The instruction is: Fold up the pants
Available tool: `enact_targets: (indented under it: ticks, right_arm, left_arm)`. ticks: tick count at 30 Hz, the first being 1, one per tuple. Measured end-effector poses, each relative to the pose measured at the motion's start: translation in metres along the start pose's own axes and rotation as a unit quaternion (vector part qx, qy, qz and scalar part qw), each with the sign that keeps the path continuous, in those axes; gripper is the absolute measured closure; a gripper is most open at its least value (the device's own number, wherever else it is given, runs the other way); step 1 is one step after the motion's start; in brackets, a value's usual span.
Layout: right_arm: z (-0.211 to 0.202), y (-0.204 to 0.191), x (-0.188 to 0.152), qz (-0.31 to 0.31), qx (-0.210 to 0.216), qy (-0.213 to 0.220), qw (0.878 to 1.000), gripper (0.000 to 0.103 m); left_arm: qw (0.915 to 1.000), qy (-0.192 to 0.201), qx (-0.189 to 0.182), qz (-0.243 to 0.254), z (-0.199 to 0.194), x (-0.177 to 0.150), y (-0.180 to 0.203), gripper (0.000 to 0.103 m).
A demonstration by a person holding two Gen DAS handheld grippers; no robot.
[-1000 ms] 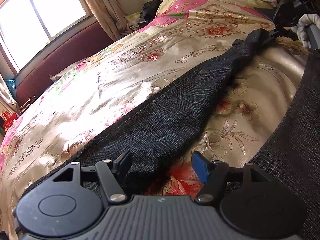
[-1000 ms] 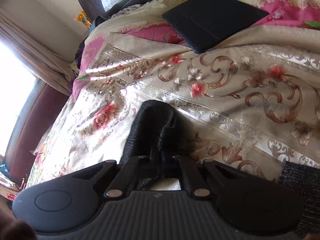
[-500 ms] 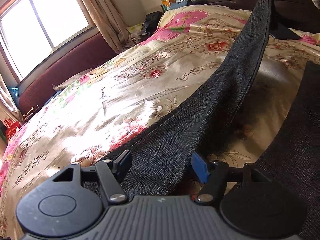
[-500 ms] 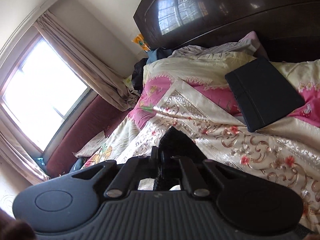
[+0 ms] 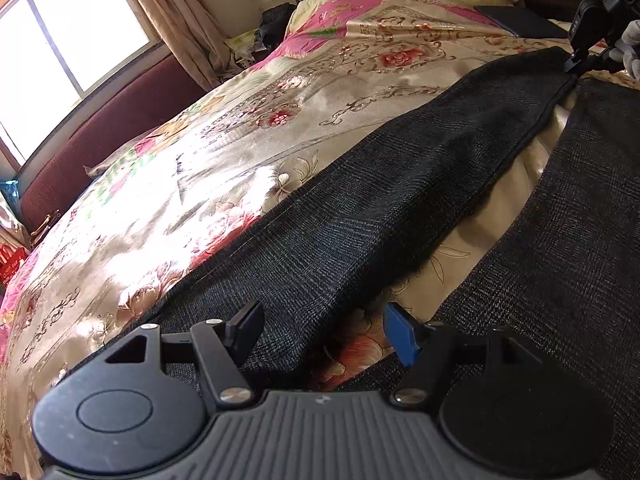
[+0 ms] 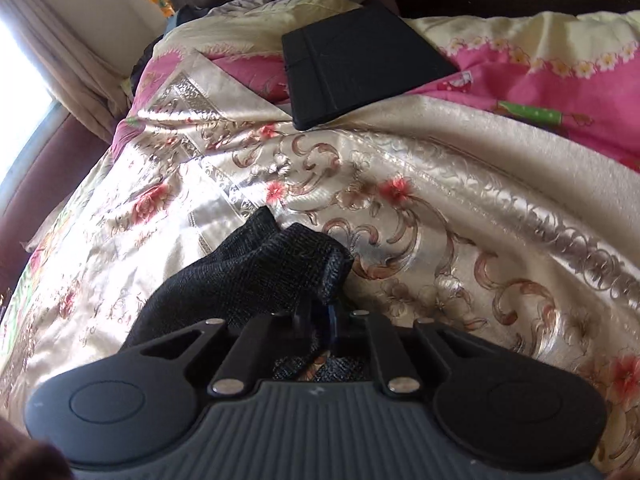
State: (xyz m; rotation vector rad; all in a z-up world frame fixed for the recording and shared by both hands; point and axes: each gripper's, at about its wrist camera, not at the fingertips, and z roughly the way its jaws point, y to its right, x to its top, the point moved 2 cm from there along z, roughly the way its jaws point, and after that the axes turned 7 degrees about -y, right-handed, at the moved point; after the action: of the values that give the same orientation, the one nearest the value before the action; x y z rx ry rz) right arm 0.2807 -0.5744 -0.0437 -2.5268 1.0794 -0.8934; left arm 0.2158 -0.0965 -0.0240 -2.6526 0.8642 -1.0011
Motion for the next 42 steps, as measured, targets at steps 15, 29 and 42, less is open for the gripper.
enact_targets:
  ticks: [15, 29, 42]
  right_arm:
    - [-0.01, -0.028, -0.006, -0.093, -0.164, 0.059, 0.98, 0.078]
    - [-0.023, -0.207, -0.175, -0.355, 0.08, -0.077, 0.928, 0.07]
    - [-0.03, -0.291, -0.248, -0.507, 0.081, -0.115, 0.851, 0.058]
  left_arm:
    - [0.9986, -0.021, 0.018, -0.045, -0.005, -0.031, -0.029, 0.023]
    - [0.9928, -0.009, 0.01, -0.119, -0.035, -0.083, -0.086, 0.01]
    - [0.9891, 0.022, 0.019, -0.144, -0.069, -0.117, -0.154, 0.01]
